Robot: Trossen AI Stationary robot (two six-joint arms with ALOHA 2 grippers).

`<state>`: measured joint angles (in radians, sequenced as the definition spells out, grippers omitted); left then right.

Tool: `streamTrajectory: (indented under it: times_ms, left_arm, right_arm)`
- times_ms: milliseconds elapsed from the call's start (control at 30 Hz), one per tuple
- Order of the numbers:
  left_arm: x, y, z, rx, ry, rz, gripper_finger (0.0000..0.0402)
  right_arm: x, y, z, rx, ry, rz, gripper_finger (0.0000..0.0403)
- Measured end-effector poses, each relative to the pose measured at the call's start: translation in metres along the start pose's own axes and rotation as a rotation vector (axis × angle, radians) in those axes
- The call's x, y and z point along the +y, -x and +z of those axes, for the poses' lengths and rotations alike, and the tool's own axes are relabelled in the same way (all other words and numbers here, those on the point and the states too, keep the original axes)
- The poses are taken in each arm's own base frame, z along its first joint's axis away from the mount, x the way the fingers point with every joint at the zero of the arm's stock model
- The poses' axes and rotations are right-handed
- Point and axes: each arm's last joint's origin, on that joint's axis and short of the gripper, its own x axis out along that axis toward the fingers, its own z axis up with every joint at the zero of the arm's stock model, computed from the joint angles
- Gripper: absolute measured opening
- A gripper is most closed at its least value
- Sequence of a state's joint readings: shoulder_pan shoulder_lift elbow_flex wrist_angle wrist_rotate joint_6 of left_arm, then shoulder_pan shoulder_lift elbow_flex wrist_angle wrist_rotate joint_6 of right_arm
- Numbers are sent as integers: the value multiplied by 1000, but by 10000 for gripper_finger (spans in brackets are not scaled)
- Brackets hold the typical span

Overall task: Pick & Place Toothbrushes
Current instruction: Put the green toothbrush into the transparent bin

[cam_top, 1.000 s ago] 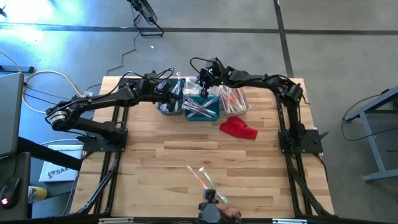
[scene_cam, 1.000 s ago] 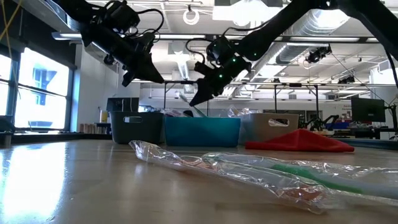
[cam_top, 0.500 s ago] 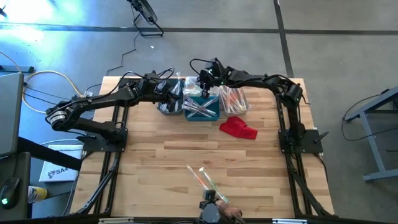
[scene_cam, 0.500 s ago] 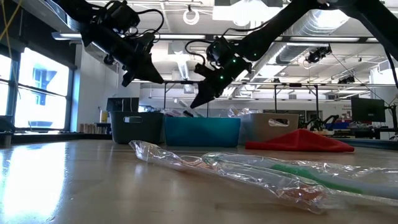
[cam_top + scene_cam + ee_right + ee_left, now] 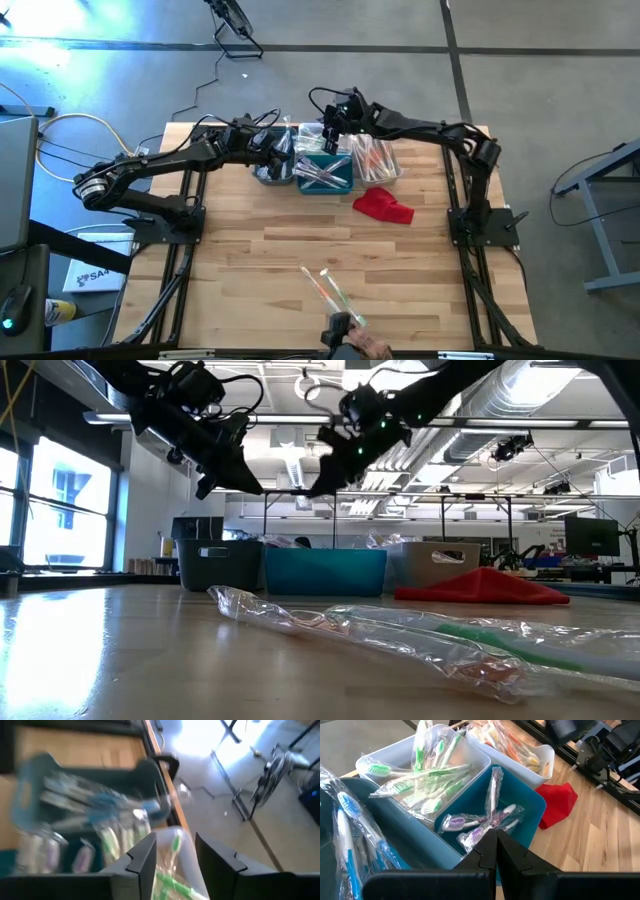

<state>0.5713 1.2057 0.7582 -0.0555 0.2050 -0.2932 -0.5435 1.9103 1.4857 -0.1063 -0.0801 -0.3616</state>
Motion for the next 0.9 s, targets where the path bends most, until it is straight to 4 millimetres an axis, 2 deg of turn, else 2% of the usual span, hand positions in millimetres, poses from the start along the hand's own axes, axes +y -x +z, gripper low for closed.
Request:
streamTrajectory:
  times_ms: [133,267,900]
  left_arm:
    - [0,0,0,0,0,0,0]
    - [0,0,0,0,0,0,0]
    - [0,0,-1,12,2,0,0]
  right_arm:
    - [5,22,22,-79,15,-6,111]
    - [7,35,32,-111,-1,-12,93]
    - [30,38,42,-123,24,-6,77]
